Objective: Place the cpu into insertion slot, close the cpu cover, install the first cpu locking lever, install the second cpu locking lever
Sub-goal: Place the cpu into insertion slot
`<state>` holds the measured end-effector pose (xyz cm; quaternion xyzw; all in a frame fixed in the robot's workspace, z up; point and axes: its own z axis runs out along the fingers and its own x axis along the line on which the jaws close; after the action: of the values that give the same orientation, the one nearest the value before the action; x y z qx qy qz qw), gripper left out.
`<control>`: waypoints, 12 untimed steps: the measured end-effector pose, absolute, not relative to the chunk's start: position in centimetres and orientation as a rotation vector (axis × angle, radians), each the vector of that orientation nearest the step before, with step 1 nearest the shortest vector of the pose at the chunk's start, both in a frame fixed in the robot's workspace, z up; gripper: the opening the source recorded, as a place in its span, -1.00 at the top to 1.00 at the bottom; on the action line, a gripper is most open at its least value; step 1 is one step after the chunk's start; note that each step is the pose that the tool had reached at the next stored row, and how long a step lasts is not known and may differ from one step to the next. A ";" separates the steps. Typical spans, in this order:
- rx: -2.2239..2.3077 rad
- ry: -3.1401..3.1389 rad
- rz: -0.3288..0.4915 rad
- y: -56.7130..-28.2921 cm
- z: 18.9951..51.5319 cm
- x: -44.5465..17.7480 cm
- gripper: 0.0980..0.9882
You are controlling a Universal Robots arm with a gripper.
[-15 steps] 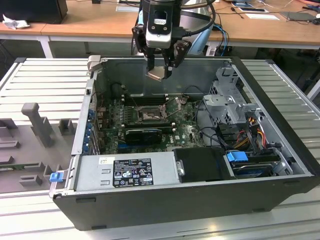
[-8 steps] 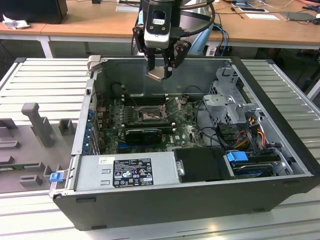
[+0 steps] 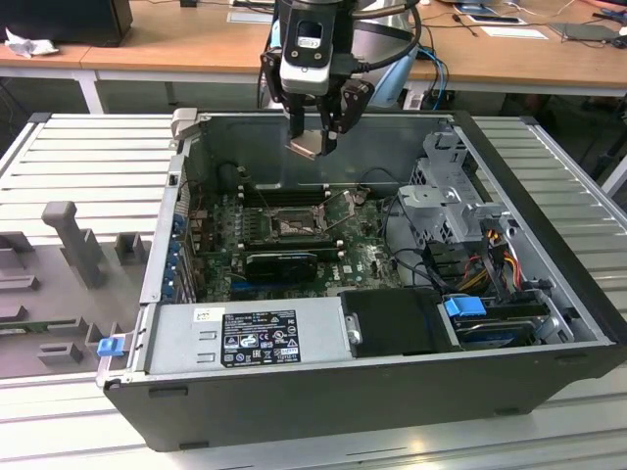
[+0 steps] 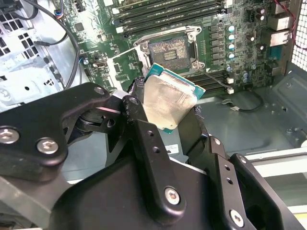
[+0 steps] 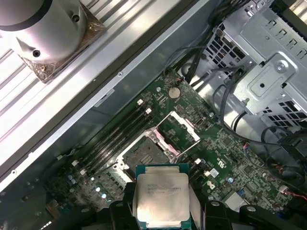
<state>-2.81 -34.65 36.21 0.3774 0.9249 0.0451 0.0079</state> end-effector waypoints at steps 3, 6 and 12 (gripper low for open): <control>1.207 2.879 0.140 -34.6 36.2 -2.8 0.04; 1.236 2.865 0.140 -34.6 36.2 -2.8 0.04; 1.297 2.837 0.139 -34.6 36.1 -2.8 0.04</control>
<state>-2.83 -34.58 36.11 0.4153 0.9085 0.0446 0.0098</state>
